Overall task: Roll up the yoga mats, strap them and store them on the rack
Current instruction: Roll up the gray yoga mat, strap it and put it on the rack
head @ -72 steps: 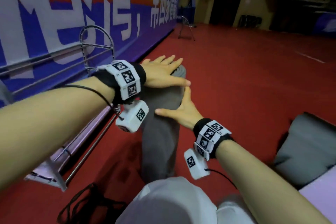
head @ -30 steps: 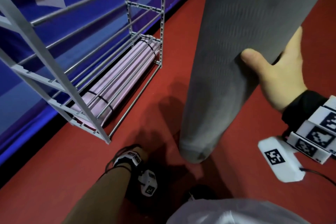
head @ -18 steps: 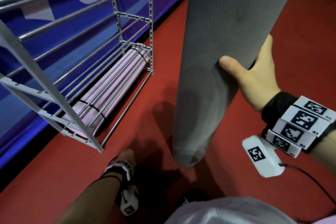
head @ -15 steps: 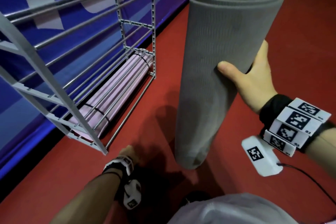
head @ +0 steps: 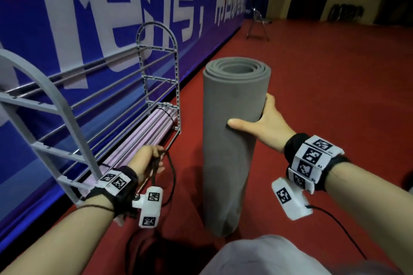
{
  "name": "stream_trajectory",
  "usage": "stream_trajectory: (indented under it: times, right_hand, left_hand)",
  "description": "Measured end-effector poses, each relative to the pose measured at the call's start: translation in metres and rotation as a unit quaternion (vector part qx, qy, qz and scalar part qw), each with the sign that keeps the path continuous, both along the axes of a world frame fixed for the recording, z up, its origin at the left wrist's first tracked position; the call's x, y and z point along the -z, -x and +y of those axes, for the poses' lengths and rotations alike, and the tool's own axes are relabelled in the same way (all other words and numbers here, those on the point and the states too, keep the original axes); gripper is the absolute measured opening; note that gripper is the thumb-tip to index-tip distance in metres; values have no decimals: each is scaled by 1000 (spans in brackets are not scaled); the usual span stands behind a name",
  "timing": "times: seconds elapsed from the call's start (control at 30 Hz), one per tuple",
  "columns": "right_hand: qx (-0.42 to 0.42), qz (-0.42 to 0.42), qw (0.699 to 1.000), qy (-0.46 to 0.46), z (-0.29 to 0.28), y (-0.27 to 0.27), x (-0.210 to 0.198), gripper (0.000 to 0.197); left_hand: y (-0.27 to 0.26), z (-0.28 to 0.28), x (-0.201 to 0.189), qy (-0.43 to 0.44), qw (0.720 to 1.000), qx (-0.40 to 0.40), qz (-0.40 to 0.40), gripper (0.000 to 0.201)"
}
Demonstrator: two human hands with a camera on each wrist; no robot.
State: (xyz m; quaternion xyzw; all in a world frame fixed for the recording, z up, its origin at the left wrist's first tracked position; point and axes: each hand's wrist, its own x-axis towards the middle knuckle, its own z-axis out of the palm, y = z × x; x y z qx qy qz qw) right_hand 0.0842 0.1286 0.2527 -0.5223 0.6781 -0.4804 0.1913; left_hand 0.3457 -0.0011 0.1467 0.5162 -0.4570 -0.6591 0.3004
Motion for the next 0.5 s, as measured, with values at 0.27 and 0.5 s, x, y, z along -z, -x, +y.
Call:
stream_trajectory:
  times: [0.27,0.5]
  right_hand:
    - [15,-35,999,-3,22,-9,-5,112]
    - [12,-34,999,9,36,-10,2,118]
  left_hand:
    - [52,47,-167,217,942,47,252,32]
    - [85,89,-191,457,872,129,123,40]
